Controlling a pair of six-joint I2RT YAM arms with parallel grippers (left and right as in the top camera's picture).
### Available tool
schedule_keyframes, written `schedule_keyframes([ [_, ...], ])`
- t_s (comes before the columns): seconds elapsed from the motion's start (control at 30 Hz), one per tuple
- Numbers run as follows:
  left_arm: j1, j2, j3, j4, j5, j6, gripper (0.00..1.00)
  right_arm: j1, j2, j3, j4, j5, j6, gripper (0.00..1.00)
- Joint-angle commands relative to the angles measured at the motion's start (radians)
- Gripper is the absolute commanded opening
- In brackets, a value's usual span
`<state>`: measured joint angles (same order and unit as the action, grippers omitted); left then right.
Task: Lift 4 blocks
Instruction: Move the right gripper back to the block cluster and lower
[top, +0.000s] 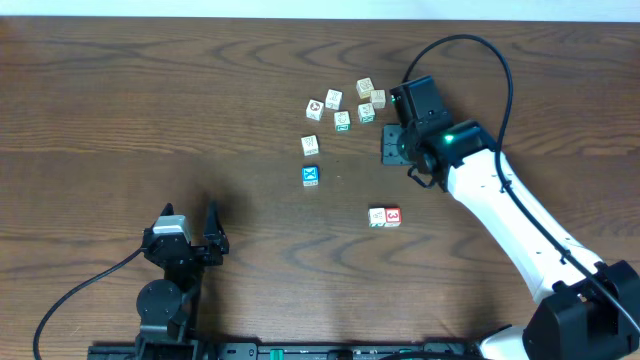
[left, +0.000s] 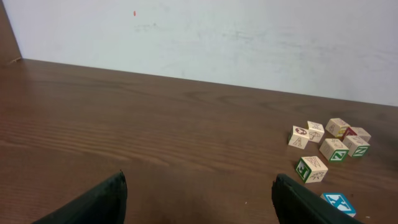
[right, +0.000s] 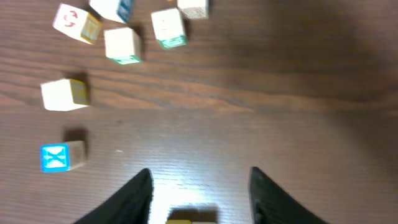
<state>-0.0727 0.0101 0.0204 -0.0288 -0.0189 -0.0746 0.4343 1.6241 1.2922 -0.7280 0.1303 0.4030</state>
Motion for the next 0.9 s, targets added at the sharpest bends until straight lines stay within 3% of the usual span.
schedule_keyframes([
  [0.0,0.006,-0.006,-0.016,-0.042,-0.03,-0.001,0.75,0.029,0.002,0.018,0.029,-0.009,-0.02,0.55],
  [0.2,0.006,-0.006,-0.016,-0.042,-0.03,-0.001,0.75,0.052,0.021,0.018,0.139,-0.008,-0.027,0.68],
  [0.4,0.006,-0.006,-0.016,-0.042,-0.03,-0.001,0.75,0.053,0.127,0.018,0.301,-0.008,-0.026,0.91],
  [0.57,0.006,-0.006,-0.016,-0.042,-0.03,-0.001,0.75,0.063,0.242,0.024,0.389,-0.024,-0.023,0.92],
  [0.87,0.006,-0.006,-0.016,-0.042,-0.03,-0.001,0.75,0.082,0.399,0.085,0.491,-0.042,-0.029,0.84],
])
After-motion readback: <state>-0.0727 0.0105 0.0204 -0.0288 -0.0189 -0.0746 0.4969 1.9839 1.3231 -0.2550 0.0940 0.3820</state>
